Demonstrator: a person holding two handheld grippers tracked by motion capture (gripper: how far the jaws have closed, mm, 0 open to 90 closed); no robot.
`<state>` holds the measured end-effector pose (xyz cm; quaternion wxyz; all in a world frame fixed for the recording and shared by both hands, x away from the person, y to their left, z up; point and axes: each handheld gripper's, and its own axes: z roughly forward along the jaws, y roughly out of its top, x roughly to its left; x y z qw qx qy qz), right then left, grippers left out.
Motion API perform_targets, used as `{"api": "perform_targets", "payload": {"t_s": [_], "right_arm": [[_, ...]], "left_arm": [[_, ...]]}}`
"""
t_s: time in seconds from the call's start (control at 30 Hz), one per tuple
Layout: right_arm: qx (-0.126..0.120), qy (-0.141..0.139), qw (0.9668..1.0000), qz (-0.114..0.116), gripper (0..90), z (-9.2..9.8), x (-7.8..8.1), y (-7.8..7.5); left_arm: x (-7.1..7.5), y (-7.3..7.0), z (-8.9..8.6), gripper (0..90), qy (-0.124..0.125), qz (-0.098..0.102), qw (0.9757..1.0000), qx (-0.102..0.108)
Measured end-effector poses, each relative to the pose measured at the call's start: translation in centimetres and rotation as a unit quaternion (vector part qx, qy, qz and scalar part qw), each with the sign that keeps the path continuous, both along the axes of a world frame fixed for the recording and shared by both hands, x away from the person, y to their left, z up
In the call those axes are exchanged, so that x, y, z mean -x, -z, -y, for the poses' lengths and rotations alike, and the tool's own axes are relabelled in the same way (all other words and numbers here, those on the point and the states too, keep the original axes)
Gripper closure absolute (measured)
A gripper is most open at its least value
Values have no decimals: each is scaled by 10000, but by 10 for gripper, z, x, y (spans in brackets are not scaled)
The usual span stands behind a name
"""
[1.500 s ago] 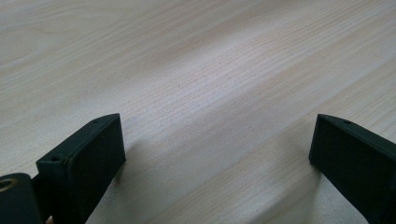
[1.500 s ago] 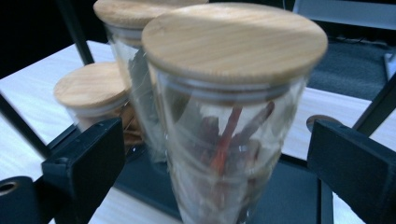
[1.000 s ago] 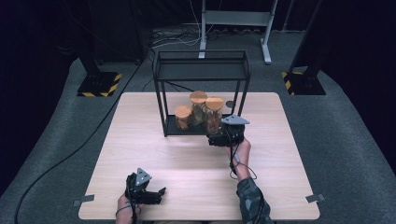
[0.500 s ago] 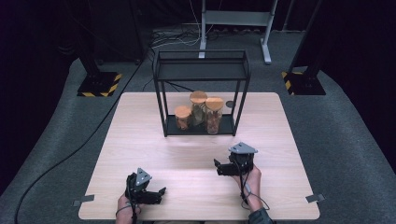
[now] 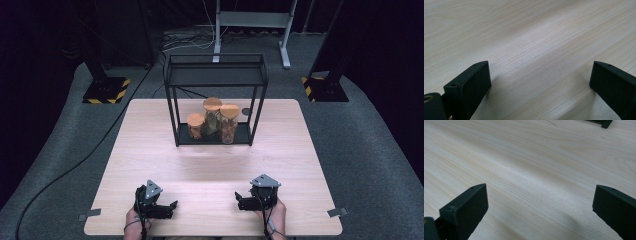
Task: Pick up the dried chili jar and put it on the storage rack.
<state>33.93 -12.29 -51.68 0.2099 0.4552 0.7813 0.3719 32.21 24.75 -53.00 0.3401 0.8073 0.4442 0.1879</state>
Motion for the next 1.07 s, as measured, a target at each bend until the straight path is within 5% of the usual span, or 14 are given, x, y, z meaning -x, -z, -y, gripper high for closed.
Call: {"api": "perform_targets", "payload": {"t_s": [0.57, 1.07], "right_arm": [[16, 65, 10000, 26, 10, 1, 8, 9], [286, -39, 9994, -215, 6, -5, 3, 11]], "left_arm": [[0, 0, 0, 32, 12, 3, 10000, -12], [0, 0, 0, 31, 12, 2, 10000, -15]]}}
